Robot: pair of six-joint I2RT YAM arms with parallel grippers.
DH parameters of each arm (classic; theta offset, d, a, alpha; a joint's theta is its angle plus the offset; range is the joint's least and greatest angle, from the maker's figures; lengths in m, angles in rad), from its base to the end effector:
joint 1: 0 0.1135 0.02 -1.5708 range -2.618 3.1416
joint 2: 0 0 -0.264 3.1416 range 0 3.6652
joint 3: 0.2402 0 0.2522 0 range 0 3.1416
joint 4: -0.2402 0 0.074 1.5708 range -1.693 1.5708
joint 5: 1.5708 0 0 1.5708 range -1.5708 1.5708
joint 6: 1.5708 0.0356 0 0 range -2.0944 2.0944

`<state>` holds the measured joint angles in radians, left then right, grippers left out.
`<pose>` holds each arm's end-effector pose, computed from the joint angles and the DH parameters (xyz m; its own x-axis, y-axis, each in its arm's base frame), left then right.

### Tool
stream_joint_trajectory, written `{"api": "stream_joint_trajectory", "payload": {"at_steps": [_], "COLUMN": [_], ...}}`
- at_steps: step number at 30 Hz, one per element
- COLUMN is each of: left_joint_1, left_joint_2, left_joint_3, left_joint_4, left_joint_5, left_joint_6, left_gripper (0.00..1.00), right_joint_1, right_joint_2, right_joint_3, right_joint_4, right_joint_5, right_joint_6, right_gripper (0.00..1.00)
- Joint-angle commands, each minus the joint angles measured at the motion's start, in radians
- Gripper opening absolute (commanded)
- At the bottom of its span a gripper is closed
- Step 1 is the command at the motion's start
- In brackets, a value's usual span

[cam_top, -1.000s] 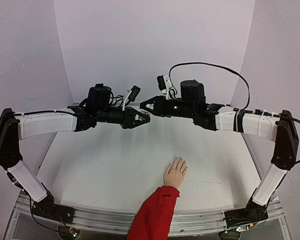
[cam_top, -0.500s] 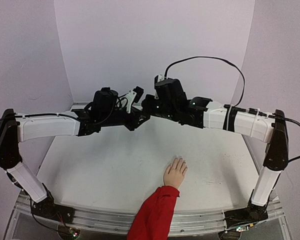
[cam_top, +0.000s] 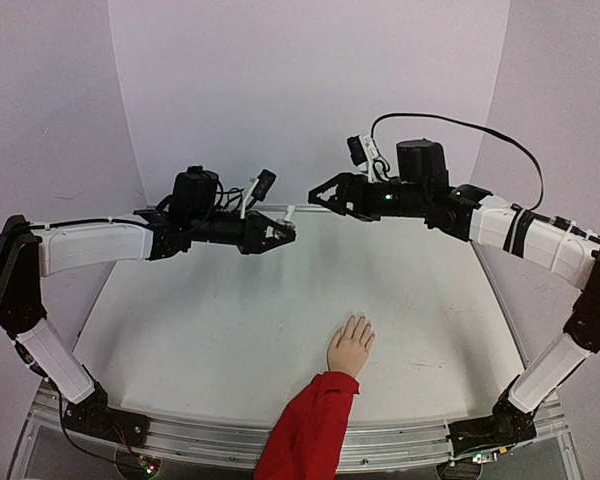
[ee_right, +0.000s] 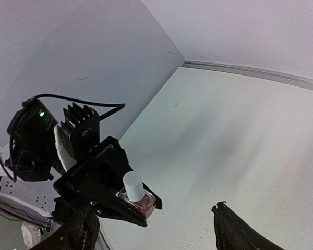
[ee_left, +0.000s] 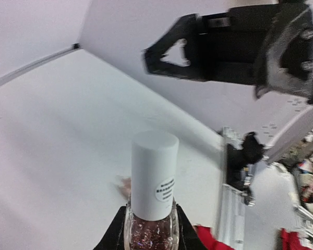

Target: Paint the nails

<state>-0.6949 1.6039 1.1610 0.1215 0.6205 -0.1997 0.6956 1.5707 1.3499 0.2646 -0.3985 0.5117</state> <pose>0.2736 -0.2550 0.2941 -0.4252 0.1444 -0.8935 0.8778 0.3064 -0.3682 0.2820 0.2534 0.3871 -0.4056 0.2493 -0.8794 -0.7909 0.3865 0.4744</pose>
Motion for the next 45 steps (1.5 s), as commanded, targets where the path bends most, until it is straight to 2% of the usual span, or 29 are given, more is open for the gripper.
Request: {"api": "stream_joint_trajectory", "payload": {"at_steps": [1,4,7,14,23,25,27,30,33,34,36,38,41,43,45], "left_joint_1": [0.003,-0.005,-0.008,-0.019,-0.025,-0.025,-0.025,-0.025,-0.028,-0.035,-0.047,-0.067,-0.11,-0.129,-0.136], "left_joint_2": [0.052,0.054,0.034,0.042,0.022,0.008,-0.008,-0.051,-0.117,-0.133,-0.15,-0.151,-0.143,-0.13,-0.118], "left_joint_3": [0.154,0.163,0.146,0.158,0.144,0.138,0.129,0.086,0.014,-0.003,-0.021,-0.022,-0.016,-0.008,-0.005], "left_joint_4": [0.075,0.076,0.078,0.081,0.084,0.084,0.084,0.084,0.086,0.084,0.085,0.084,0.086,0.086,0.087], "left_joint_5": [0.526,0.58,0.58,0.609,0.575,0.544,0.488,0.285,-0.103,-0.274,-0.472,-0.643,-0.83,-0.898,-0.904], "left_joint_6": [-0.149,-0.156,-0.138,-0.146,-0.125,-0.114,-0.099,-0.058,-0.011,0.019,0.071,0.13,0.21,0.244,0.241], "left_gripper": [0.0,0.0,0.0,0.0,0.0,0.0,0.0,0.0,0.0,0.0,0.0,0.0,0.0,0.0,0.0], "right_joint_1": [-0.016,-0.016,-0.015,0.0,0.028,0.035,0.044,0.056,0.07,0.078,0.099,0.135,0.227,0.273,0.316], "right_joint_2": [-0.023,0.007,0.024,0.084,0.112,0.115,0.119,0.116,0.1,0.095,0.09,0.081,0.092,0.122,0.139], "right_joint_3": [-0.021,-0.022,-0.042,-0.04,-0.039,-0.046,-0.055,-0.073,-0.099,-0.101,-0.09,-0.07,0.017,0.098,0.133], "right_joint_4": [0.15,0.257,0.383,0.514,0.552,0.553,0.553,0.551,0.522,0.495,0.43,0.333,0.128,-0.033,-0.068], "right_joint_5": [-0.363,-0.518,-0.583,-0.616,-0.595,-0.582,-0.566,-0.522,-0.41,-0.366,-0.258,-0.082,0.286,0.52,0.62], "right_joint_6": [-0.055,-0.011,0.055,0.134,0.148,0.146,0.142,0.142,0.131,0.121,0.101,0.08,0.075,0.166,0.228], "right_gripper": [0.75,0.7,0.64,0.43,0.05,0.0,0.0,0.0,0.0,0.0,0.0,0.0,0.0,0.0,0.0]}}
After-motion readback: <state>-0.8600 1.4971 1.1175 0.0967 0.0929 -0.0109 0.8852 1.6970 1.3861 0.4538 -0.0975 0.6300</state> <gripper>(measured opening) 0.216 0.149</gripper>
